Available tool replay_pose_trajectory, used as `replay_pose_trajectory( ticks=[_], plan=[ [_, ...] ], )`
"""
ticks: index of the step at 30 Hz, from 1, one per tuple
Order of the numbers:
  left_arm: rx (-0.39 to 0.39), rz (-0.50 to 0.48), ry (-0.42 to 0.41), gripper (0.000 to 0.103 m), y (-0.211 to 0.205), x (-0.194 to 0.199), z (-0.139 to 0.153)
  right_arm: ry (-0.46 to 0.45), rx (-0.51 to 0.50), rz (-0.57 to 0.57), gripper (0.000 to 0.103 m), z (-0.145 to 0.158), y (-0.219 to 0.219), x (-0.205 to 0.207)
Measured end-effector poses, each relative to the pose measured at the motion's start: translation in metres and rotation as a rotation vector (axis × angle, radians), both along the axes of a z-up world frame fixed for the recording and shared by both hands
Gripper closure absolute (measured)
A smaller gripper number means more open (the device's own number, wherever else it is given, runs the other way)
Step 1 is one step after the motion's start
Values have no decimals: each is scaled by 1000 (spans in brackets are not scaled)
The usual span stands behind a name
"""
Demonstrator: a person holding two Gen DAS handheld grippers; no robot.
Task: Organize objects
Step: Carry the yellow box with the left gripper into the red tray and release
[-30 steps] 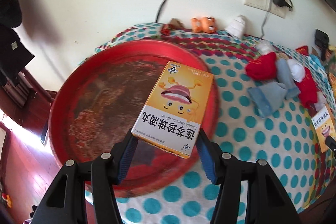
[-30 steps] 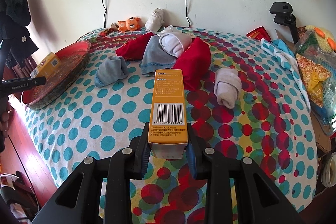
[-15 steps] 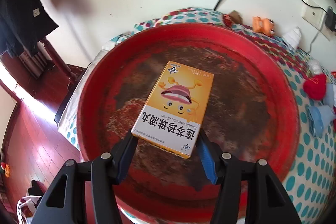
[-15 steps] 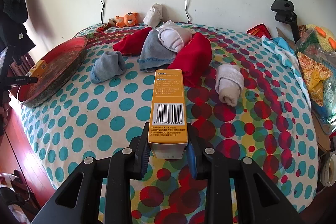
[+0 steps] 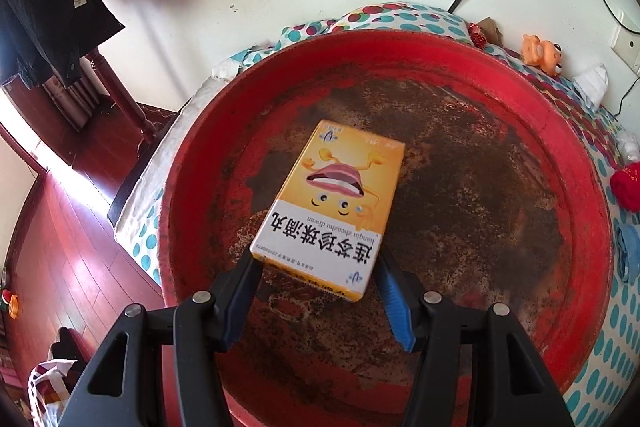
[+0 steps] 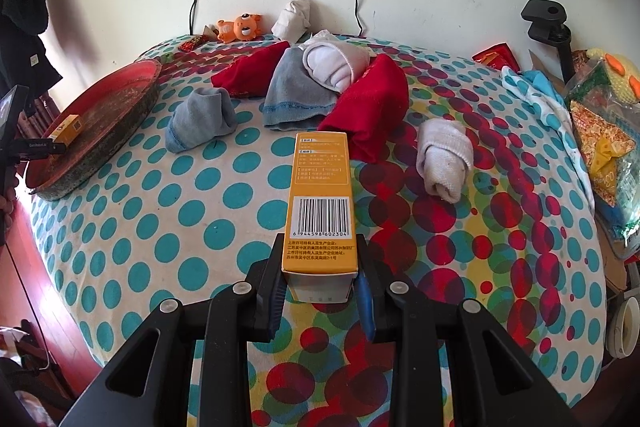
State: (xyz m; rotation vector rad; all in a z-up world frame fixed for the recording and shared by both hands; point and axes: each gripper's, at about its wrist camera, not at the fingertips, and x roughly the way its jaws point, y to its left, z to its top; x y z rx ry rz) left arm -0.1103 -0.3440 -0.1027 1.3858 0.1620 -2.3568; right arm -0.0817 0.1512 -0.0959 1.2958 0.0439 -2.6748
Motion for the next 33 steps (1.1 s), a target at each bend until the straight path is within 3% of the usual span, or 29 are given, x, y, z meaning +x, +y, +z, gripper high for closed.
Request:
replay_pose_trajectory(
  ticks=[16, 25, 29, 33],
  plan=[
    [26, 44, 17, 38, 3, 14, 6, 6, 18, 29, 75, 4, -17, -4],
    [24, 71, 102, 38, 22, 48, 23, 29, 26, 95, 75, 16, -49, -9],
    [54, 97, 151, 38, 28, 65, 27, 42, 26, 147, 75, 24, -74, -15],
    [34, 113, 175, 38, 38, 77, 30, 68, 38, 209, 75, 34, -106, -23]
  ],
)
